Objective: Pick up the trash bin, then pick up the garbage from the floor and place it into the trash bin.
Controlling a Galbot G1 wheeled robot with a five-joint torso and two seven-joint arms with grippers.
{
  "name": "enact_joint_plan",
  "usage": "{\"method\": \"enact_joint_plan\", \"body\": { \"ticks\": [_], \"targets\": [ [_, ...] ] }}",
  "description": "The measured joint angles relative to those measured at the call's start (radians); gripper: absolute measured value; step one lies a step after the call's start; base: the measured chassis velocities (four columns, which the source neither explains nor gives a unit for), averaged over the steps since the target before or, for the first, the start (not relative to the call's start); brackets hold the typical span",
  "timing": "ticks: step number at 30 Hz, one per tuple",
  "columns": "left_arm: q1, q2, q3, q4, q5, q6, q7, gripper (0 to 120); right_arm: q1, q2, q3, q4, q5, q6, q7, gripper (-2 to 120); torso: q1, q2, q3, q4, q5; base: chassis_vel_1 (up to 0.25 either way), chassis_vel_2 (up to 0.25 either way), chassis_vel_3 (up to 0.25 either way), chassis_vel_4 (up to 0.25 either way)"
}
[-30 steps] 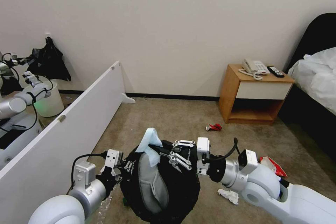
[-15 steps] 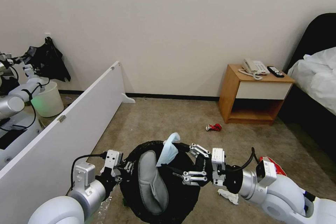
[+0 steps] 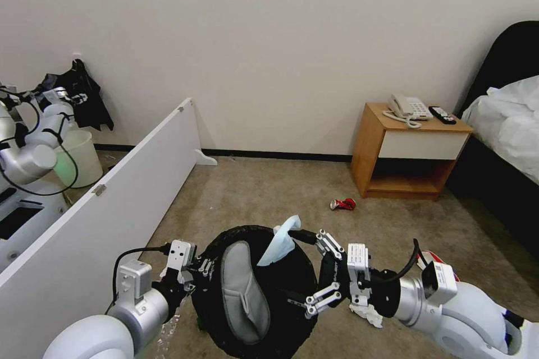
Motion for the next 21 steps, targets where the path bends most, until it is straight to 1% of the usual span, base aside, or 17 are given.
{"method": "enact_joint_plan", "body": {
  "ticks": [5, 6, 7, 8, 9, 12, 15, 16, 17, 18, 20, 21],
  "targets": [
    [0.003, -0.008, 0.000, -0.007, -0.036, 0.004, -0.009, 4, -0.060, -0.023, 0.055, 0.016, 0.007, -0.031, 0.019, 100, 0.000, 0.000, 0.000, -0.0001, 0.0001, 0.000, 0.000, 0.000, 0.000],
    [0.004, -0.010, 0.002, -0.007, -0.038, 0.004, -0.009, 4, -0.080, -0.031, 0.075, 0.028, 0.020, -0.052, 0.039, 100, 0.000, 0.000, 0.000, -0.0001, 0.0001, 0.000, 0.000, 0.000, 0.000],
    [0.004, -0.012, 0.007, -0.007, -0.035, 0.004, -0.011, 4, -0.117, -0.046, 0.113, 0.055, 0.061, -0.096, 0.067, 100, 0.000, 0.000, 0.000, 0.0001, 0.0000, 0.000, 0.000, 0.000, 0.000],
    [0.004, -0.012, 0.007, -0.007, -0.035, 0.004, -0.011, 4, -0.117, -0.046, 0.113, 0.055, 0.061, -0.096, 0.067, 100, 0.000, 0.000, 0.000, 0.0001, 0.0000, 0.000, 0.000, 0.000, 0.000],
    [0.000, -0.012, 0.014, -0.005, -0.032, 0.005, -0.012, 4, -0.166, -0.069, 0.164, 0.083, 0.100, -0.143, 0.076, 100, 0.000, 0.000, 0.000, -0.0001, -0.0002, 0.000, 0.000, 0.000, 0.000],
    [-0.003, -0.011, 0.016, -0.005, -0.031, 0.005, -0.011, 4, -0.178, -0.081, 0.179, 0.094, 0.106, -0.162, 0.072, 100, 0.000, 0.000, 0.000, -0.0002, -0.0001, 0.000, 0.000, 0.000, 0.000],
    [-0.005, -0.008, 0.018, -0.004, -0.029, 0.005, -0.011, 4, -0.177, -0.103, 0.211, 0.124, 0.133, -0.264, 0.091, 100, 0.000, 0.000, 0.000, 0.0002, 0.0001, 0.000, 0.000, 0.000, 0.000],
    [-0.005, -0.008, 0.018, -0.004, -0.029, 0.005, -0.011, 4, -0.177, -0.103, 0.211, 0.124, 0.133, -0.264, 0.091, 100, 0.000, 0.000, 0.000, 0.0002, 0.0001, 0.000, 0.000, 0.000, 0.000],
    [-0.005, -0.008, 0.018, -0.004, -0.029, 0.005, -0.011, 4, -0.174, -0.111, 0.221, 0.136, 0.140, -0.311, 0.104, 100, 0.000, 0.000, 0.000, 0.0001, 0.0000, 0.000, 0.000, 0.000, 0.000],
    [-0.005, -0.008, 0.018, -0.004, -0.029, 0.005, -0.011, 4, -0.174, -0.111, 0.221, 0.136, 0.140, -0.311, 0.104, 100, 0.000, 0.000, 0.000, 0.0001, 0.0000, 0.000, 0.000, 0.000, 0.000],
    [-0.006, -0.008, 0.020, -0.004, -0.029, 0.006, -0.011, 4, -0.168, -0.118, 0.235, 0.165, 0.166, -0.407, 0.154, 100, 0.000, 0.000, 0.000, 0.0000, -0.0001, 0.000, 0.000, 0.000, 0.000],
    [-0.007, -0.009, 0.021, -0.003, -0.028, 0.006, -0.011, 4, -0.165, -0.116, 0.236, 0.172, 0.179, -0.432, 0.173, 100, 0.000, 0.000, 0.000, 0.0000, -0.0002, 0.000, 0.000, 0.000, 0.000]
  ]
}}
